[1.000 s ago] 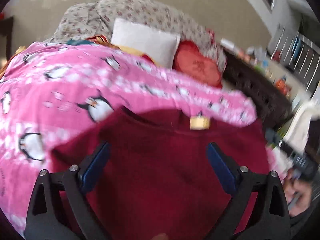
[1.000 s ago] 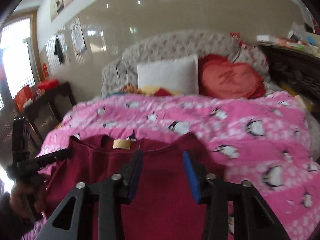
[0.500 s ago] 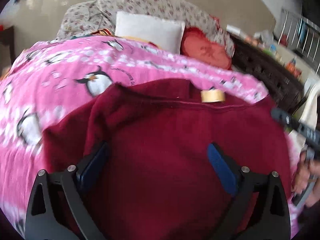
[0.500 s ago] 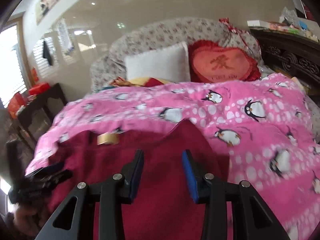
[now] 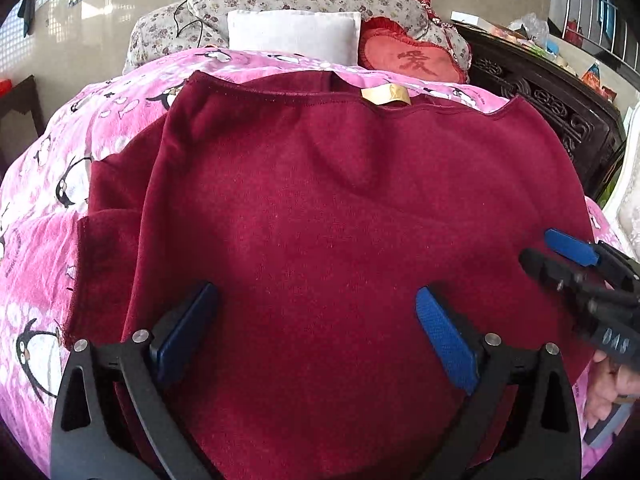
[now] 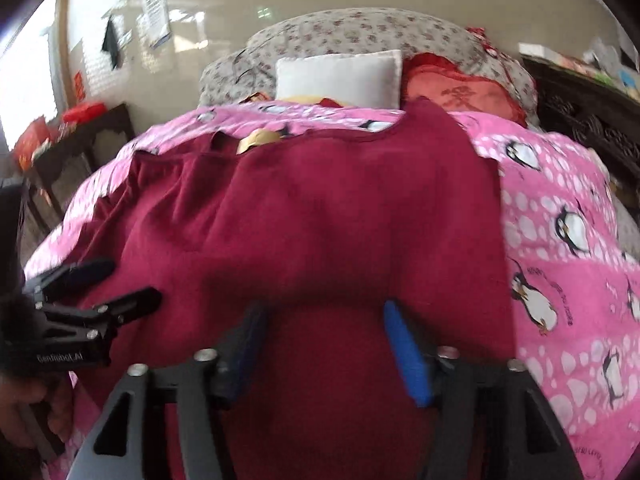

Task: Fold small clothes
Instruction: 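Move both open grippers to the side edge of the folded red shirt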

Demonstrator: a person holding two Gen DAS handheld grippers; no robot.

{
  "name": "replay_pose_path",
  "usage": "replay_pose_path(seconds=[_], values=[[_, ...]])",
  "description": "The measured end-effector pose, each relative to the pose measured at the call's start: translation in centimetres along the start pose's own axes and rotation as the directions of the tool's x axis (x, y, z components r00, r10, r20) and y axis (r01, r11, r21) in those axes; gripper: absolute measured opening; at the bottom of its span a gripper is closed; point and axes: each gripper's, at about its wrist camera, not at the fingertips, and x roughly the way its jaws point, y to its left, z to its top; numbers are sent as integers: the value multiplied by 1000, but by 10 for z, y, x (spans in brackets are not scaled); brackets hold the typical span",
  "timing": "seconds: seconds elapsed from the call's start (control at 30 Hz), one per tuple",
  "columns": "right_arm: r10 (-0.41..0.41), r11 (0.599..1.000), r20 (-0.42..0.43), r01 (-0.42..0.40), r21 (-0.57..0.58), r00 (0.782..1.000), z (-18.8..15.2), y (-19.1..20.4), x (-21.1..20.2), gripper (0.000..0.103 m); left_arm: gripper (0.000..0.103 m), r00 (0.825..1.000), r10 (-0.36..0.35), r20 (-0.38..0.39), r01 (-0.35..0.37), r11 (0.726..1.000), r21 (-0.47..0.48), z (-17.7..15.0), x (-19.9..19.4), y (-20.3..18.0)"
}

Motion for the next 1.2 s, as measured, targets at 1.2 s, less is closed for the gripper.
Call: replay_pose_path(seconds=[1.2], values=[[460, 594, 78, -372, 713, 884, -91, -107, -70, 72, 102, 958, -281, -51, 271, 950, -157, -109, -114, 55]])
